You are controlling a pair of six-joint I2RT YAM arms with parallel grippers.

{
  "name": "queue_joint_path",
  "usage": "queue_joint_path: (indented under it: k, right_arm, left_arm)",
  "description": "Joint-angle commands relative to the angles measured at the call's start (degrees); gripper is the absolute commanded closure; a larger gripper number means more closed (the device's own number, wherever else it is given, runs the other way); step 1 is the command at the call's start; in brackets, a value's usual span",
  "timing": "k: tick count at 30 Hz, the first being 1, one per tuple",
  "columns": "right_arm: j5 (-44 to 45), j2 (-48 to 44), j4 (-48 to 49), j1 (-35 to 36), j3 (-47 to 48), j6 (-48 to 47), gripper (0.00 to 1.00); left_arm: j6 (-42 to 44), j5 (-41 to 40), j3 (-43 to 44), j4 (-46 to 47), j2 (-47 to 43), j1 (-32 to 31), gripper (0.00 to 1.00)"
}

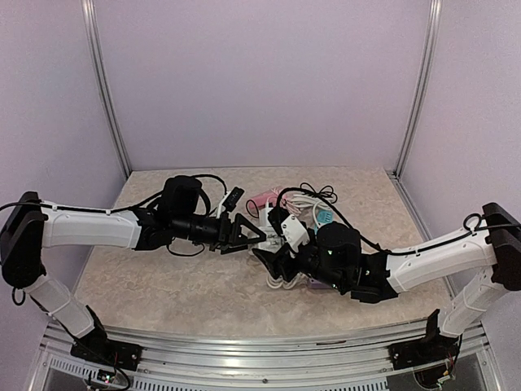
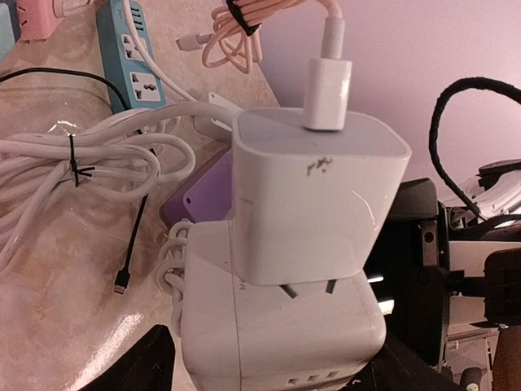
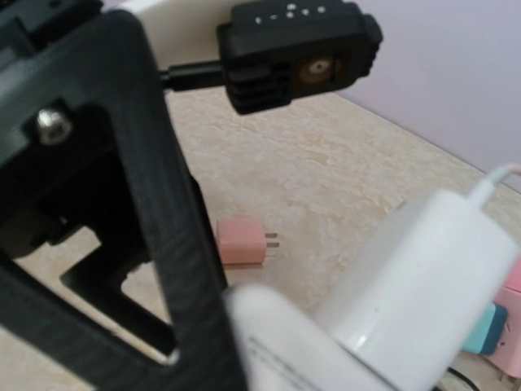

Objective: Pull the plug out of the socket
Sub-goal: Remove the plug from the socket.

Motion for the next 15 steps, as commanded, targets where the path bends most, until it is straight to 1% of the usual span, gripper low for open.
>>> queue_joint_path:
  k: [1, 7, 10, 12, 15]
  right_arm:
    - [1.1, -2.8, 9.1, 0.8, 0.9, 0.2, 1.00]
    - [1.7, -2.7, 9.0, 0.8, 1.1, 0.7, 1.00]
    - [1.8, -2.8, 8.8, 0.8, 1.0, 1.0, 1.00]
    - [1.9, -2.9, 8.8, 0.8, 0.8, 1.4, 0.95]
    - [2.1, -3.4, 9.0, 0.8, 0.2, 1.8, 0.83]
  left_arm:
    - [0.3, 0.3, 0.4, -0.2, 1.0, -0.2, 0.28]
    - [0.3, 0.5, 0.8, -0.4, 1.1, -0.4, 0.39]
    - [0.3, 0.8, 0.8, -0.4, 1.2, -0.4, 0.47]
    - [0.4, 1.0, 0.9, -0.3, 1.1, -0.5, 0.51]
    - [0.8, 1.4, 1.0, -0.1, 0.9, -0.5, 0.55]
